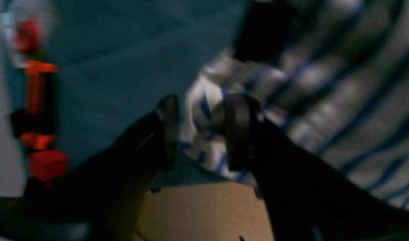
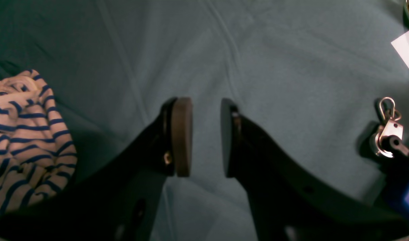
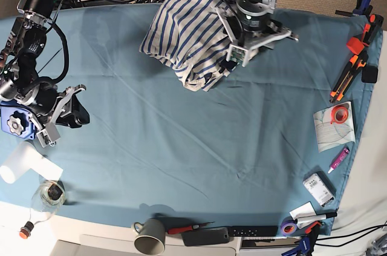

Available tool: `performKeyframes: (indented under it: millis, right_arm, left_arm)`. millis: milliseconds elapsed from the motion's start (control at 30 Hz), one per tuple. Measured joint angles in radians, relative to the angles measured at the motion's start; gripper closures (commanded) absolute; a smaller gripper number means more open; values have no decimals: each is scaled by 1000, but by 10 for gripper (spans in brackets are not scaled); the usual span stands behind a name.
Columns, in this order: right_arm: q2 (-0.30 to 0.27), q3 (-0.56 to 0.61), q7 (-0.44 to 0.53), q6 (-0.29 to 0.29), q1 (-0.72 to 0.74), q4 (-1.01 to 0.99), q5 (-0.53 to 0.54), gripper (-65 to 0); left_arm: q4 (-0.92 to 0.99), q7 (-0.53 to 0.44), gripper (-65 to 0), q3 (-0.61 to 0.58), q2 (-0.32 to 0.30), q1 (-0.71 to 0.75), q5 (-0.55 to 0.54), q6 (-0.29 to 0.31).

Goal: Fold the T-shirt properly
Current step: 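Release the edge and reposition the left gripper over the bundle, then press and tuck the bundle's loose edge with the left gripper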

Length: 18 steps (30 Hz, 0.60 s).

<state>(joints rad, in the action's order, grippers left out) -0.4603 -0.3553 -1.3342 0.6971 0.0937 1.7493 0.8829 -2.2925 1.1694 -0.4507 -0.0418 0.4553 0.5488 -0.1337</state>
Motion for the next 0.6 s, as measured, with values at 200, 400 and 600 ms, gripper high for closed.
performKeyframes:
  millis: [200,400,600]
  right_arm:
    - [0,0,0,0,0,0,0,-154]
    - [0,0,0,0,0,0,0,-154]
    - [0,0,0,0,0,0,0,-154]
  left_arm:
    - [-47,-72,-241,0,0,-1,10,0]
    - [-47,-87,-241,0,1,0,-322,132]
    - [-47,-171,-241,-2,0,-1,-554,233]
